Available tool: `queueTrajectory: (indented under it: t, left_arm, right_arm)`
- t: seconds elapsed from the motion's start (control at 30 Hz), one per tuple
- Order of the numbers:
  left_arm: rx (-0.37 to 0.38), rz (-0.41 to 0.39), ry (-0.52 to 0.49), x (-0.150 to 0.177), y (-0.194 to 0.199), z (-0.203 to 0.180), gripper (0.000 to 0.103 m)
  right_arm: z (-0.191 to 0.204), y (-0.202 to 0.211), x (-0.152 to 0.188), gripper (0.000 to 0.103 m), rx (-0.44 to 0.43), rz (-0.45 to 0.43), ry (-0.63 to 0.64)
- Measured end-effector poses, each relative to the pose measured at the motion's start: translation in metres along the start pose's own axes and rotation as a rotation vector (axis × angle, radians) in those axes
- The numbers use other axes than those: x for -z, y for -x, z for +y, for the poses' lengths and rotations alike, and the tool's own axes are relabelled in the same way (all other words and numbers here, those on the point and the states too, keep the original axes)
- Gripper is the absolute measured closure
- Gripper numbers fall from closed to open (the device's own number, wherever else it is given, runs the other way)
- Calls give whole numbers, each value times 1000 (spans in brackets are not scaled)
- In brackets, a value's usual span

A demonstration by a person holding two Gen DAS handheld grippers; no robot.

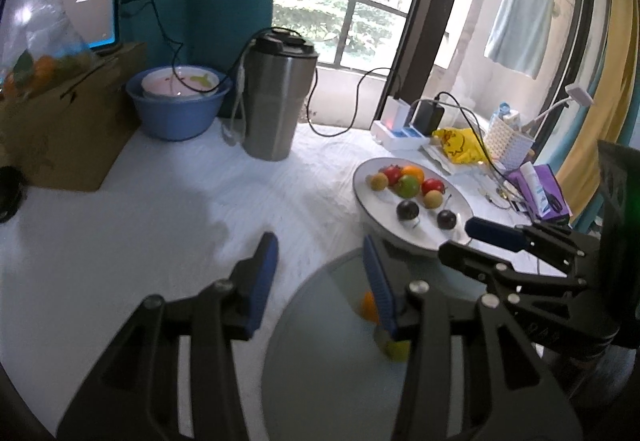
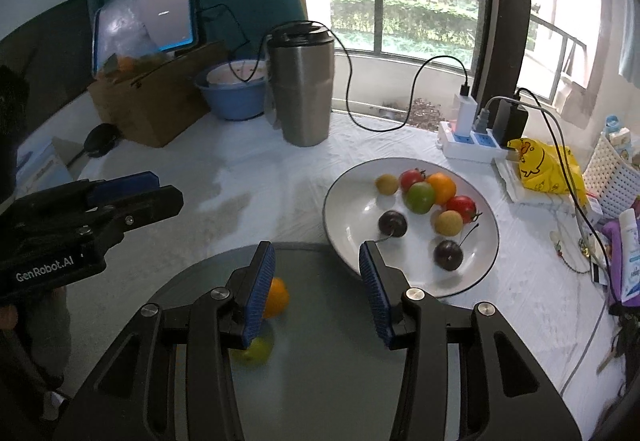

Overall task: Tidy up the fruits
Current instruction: 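Move both open tools back over the glass tray, then grasp the green fruit with the right tool while the left tool grasps the orange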

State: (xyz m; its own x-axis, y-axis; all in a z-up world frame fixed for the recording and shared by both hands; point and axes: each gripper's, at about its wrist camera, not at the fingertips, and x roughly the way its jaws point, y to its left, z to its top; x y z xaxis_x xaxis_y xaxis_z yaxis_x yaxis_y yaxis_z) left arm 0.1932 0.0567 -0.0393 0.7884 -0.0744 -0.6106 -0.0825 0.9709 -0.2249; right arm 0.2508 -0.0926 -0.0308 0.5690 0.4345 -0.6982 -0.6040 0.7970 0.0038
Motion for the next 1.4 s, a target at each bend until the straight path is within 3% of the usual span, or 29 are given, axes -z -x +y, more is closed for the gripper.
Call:
queueTrajectory:
  t: [0.5, 0.97, 1.17, 1.4]
  left_arm:
    - [-4, 22, 10, 36, 16, 6, 57]
    - [-31, 73, 28, 66, 10, 12, 57]
    - [-31, 83, 14, 67, 5, 6, 57]
    - [-23, 98, -4, 67, -1, -3, 57]
  right_arm:
    - [27, 0, 36, 57, -36, 47, 9]
    - [42, -25, 63, 57, -82, 117, 25]
    - [37, -31, 64, 73, -75, 126, 14]
    - [33, -32, 64, 73, -100, 126, 7]
